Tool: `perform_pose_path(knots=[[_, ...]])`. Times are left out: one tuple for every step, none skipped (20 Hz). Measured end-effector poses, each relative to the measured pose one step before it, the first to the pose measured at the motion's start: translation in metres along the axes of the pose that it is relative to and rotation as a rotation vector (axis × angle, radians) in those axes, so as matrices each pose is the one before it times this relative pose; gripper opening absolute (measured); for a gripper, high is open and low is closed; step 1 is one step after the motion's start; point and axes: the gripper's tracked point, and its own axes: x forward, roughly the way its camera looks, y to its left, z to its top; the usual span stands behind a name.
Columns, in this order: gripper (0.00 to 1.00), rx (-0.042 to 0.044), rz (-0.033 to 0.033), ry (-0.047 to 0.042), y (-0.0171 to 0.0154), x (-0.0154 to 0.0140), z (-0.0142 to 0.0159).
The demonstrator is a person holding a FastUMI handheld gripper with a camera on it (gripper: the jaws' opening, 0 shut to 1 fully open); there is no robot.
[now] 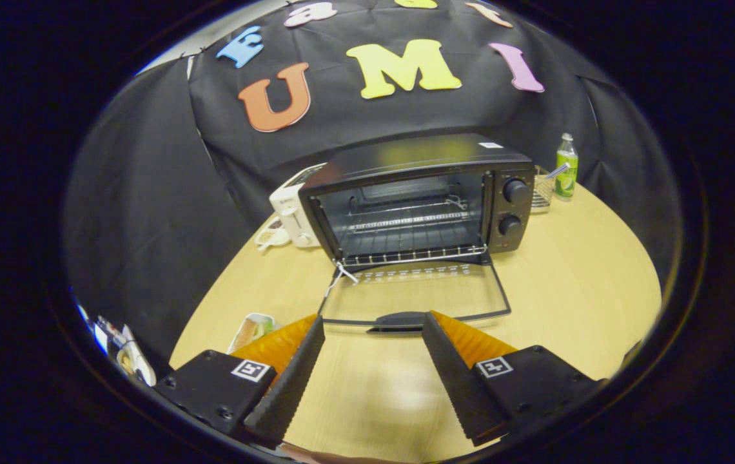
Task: Open the toaster oven, put the food inside, and close the toaster oven door.
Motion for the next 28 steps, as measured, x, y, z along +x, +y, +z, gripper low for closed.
perform_pose_path(knots=[[1.00,0.00511,0.03647,0.02644,0.01023,-0.00035,-0.00483],[1.00,0.01505,0.04762,0.02837,0.01317,0.00080,-0.00374],[1.00,0.01380,0.03848,0.03752,0.01092,0.00212,-0.00590],[0.99,0.01501,0.03579,0.05043,0.01018,0.00251,-0.00562],[0.99,0.02155,0.03959,0.04213,0.01233,0.00383,-0.00707],[0.99,0.02560,0.04379,0.04501,0.01106,0.00234,-0.00552],[0.99,0.01953,0.03601,0.04084,0.00544,0.00427,-0.00704],[0.97,0.03326,0.04016,0.04616,0.00683,0.00448,-0.00574],[0.96,0.04206,0.03317,0.04726,0.00603,0.00394,-0.00521],[0.95,0.03655,0.01912,0.04221,0.00390,0.00340,-0.00388],[0.94,0.03365,0.02147,0.03487,0.00250,0.00414,-0.00363],[0.94,0.02597,0.01826,0.01898,0.00181,0.00522,0.00062],[0.94,0.01465,0.01495,0.01250,0.00124,0.00400,0.00125],[0.92,0.00812,0.00844,0.01396,-0.00016,0.00542,0.00144],[0.91,0.00592,0.01109,0.01290,0.00202,0.00419,-0.00024],[0.90,0.00454,0.00919,0.01809,0.00172,0.00379,-0.00126],[0.89,-0.00003,-0.00021,0.02292,0.00095,0.00333,-0.00343],[0.88,0.00284,0.00822,0.02887,0.00067,0.00512,-0.00337],[0.87,0.00620,0.01181,0.02356,0.00222,0.00551,-0.00405],[0.86,0.00923,0.00917,0.02063,0.00111,0.00434,-0.00244],[0.85,0.01304,0.00817,0.00811,0.00099,0.00202,-0.00033],[0.83,0.02007,0.00589,0.00605,-0.00017,0.00296,0.00314],[0.81,0.02523,0.00543,-0.00127,0.00075,0.00150,0.00252],[0.80,0.01725,-0.00441,-0.00674,-0.00057,0.00180,0.00556],[0.79,-0.00605,-0.00059,0.00314,-0.00046,0.00001,0.00097],[0.77,-0.01161,-0.00438,0.01242,-0.00037,0.00115,-0.00178],[0.74,-0.01153,-0.00006,0.01150,-0.00012,-0.00102,-0.00420],[0.68,-0.00497,-0.00570,0.00280,-0.00124,0.00079,-0.00124]])
